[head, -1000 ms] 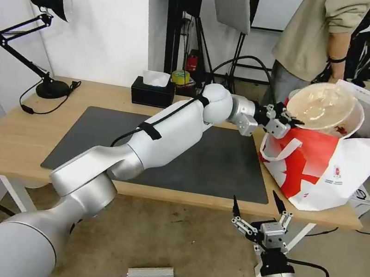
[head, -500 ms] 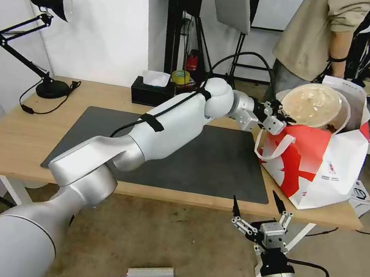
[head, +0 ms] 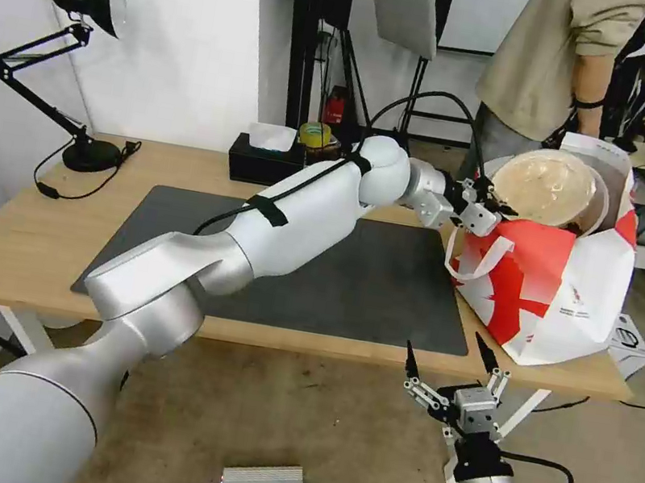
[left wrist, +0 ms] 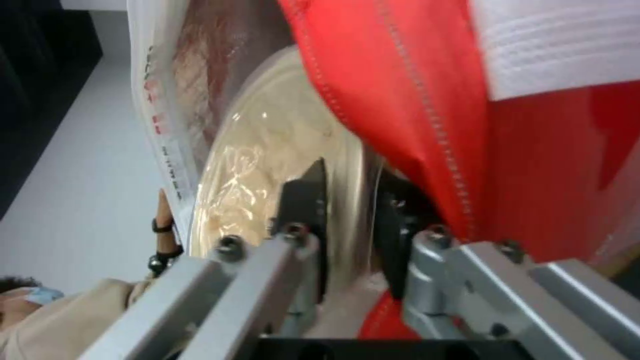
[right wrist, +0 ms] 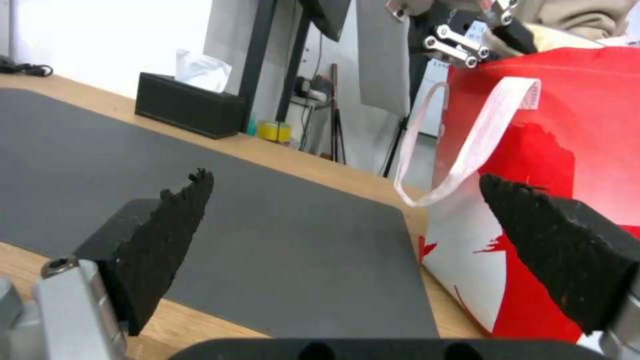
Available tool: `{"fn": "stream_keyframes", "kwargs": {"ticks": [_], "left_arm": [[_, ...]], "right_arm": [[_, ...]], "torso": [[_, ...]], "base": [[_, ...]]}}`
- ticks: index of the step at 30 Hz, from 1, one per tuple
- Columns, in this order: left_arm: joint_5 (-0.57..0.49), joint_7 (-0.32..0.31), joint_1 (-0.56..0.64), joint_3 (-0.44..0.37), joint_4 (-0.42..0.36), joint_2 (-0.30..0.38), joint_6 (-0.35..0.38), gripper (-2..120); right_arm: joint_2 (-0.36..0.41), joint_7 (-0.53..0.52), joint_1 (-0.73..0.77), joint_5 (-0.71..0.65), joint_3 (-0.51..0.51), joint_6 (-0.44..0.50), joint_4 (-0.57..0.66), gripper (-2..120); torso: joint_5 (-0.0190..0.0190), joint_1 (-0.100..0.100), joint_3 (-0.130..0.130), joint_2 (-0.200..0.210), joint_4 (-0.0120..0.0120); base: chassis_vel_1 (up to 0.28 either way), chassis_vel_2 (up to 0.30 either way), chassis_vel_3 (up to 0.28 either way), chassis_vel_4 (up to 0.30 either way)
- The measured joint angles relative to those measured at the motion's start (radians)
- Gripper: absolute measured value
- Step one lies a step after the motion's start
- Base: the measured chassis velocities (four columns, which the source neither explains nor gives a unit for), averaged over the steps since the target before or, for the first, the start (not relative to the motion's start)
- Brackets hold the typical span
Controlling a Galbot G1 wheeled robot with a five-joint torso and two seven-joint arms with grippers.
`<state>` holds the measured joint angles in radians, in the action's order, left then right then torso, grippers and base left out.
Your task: Pick up the trash from the table and place it into the takeout bag.
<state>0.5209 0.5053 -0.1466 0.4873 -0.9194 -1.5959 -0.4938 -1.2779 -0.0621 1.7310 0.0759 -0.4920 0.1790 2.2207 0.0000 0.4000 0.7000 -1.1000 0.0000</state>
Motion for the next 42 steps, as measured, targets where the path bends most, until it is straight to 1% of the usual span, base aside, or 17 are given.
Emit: {"fn": "stream_keyframes", "kwargs": {"ticks": [2,3,7,8,9,12,14,16,18,20,24,27,28,31,33,36,42], "left_arm": [[0.000,-0.011,-0.002,0.003,0.000,0.000,0.003,36],[0.000,-0.011,-0.002,0.003,0.000,0.000,0.003,36],[0.001,-0.030,-0.006,0.009,-0.004,0.000,0.007,51],[0.001,-0.030,-0.006,0.009,-0.004,0.000,0.007,51],[0.002,-0.032,-0.006,0.010,-0.005,0.000,0.007,57],[0.012,-0.056,-0.011,0.015,-0.012,0.000,0.012,73],[0.014,-0.067,-0.012,0.016,-0.013,0.000,0.016,76],[0.020,-0.081,-0.016,0.017,-0.016,-0.001,0.022,86],[0.023,-0.091,-0.018,0.017,-0.016,-0.001,0.022,89],[0.028,-0.118,-0.018,0.017,-0.016,-0.001,0.025,97],[0.044,-0.165,-0.017,0.016,-0.017,-0.001,0.032,100],[0.062,-0.218,-0.014,0.013,-0.020,-0.001,0.042,100],[0.062,-0.218,-0.014,0.013,-0.020,-0.001,0.042,100],[0.068,-0.272,-0.017,0.012,-0.018,-0.001,0.054,100],[0.070,-0.285,-0.017,0.012,-0.018,-0.001,0.058,100],[0.078,-0.339,-0.017,0.006,-0.016,-0.001,0.074,100],[0.079,-0.384,-0.019,0.001,-0.017,-0.001,0.085,100]], "right_arm": [[0.000,0.000,0.000,0.000,0.000,0.000,0.000,100],[0.000,0.000,0.000,0.000,0.000,0.000,0.000,100],[0.000,0.000,0.000,0.000,0.000,0.000,0.000,100],[0.000,0.000,0.000,0.000,0.000,0.000,0.000,100],[0.000,0.000,0.000,0.000,0.000,0.000,0.000,100],[0.000,0.000,0.000,0.000,0.000,0.000,0.000,100],[0.000,0.000,0.000,0.000,0.000,0.000,0.000,100],[0.000,0.000,0.000,0.000,0.000,0.000,0.000,100],[0.000,0.000,0.000,0.000,0.000,0.000,0.000,100],[0.000,0.000,0.000,0.000,0.000,0.000,0.000,100],[0.000,0.000,0.000,0.000,0.000,0.000,0.000,100],[0.000,0.000,0.000,0.000,0.000,0.000,0.000,100],[0.000,0.000,0.000,0.000,0.000,0.000,0.000,100],[0.000,0.000,0.000,0.000,0.000,0.000,0.000,100],[0.000,0.000,0.000,0.000,0.000,0.000,0.000,100],[0.000,0.000,0.000,0.000,0.000,0.000,0.000,100],[0.000,0.000,0.000,0.000,0.000,0.000,0.000,100]], "torso": [[0.0000,0.000,0.000,0.000,0.0000],[0.0000,0.000,0.000,0.000,0.0000],[0.0000,0.000,0.000,0.000,0.0000],[0.0000,0.000,0.000,0.000,0.0000],[0.0000,0.000,0.000,0.000,0.0000],[0.0000,0.000,0.000,0.000,0.0000],[0.0000,0.000,0.000,0.000,0.0000],[0.0000,0.000,0.000,0.000,0.0000],[0.0000,0.000,0.000,0.000,0.0000],[0.0000,0.000,0.000,0.000,0.0000],[0.0000,0.000,0.000,0.000,0.0000],[0.0000,0.000,0.000,0.000,0.0000],[0.0000,0.000,0.000,0.000,0.0000],[0.0000,0.000,0.000,0.000,0.0000],[0.0000,0.000,0.000,0.000,0.0000],[0.0000,0.000,0.000,0.000,0.0000],[0.0000,0.000,0.000,0.000,0.0000]], "base": [[0.000,0.000,0.000,0.000],[0.000,0.000,0.000,0.000],[0.000,0.000,0.000,0.000],[0.000,0.000,0.000,0.000],[0.000,0.000,0.000,0.000],[0.000,0.000,0.000,0.000],[0.000,0.000,0.000,0.000],[0.000,0.000,0.000,0.000],[0.000,0.000,0.000,0.000],[0.000,0.000,0.000,0.000],[0.000,0.000,0.000,0.000],[0.000,0.000,0.000,0.000],[0.000,0.000,0.000,0.000],[0.000,0.000,0.000,0.000],[0.000,0.000,0.000,0.000],[0.000,0.000,0.000,0.000],[0.000,0.000,0.000,0.000]]}}
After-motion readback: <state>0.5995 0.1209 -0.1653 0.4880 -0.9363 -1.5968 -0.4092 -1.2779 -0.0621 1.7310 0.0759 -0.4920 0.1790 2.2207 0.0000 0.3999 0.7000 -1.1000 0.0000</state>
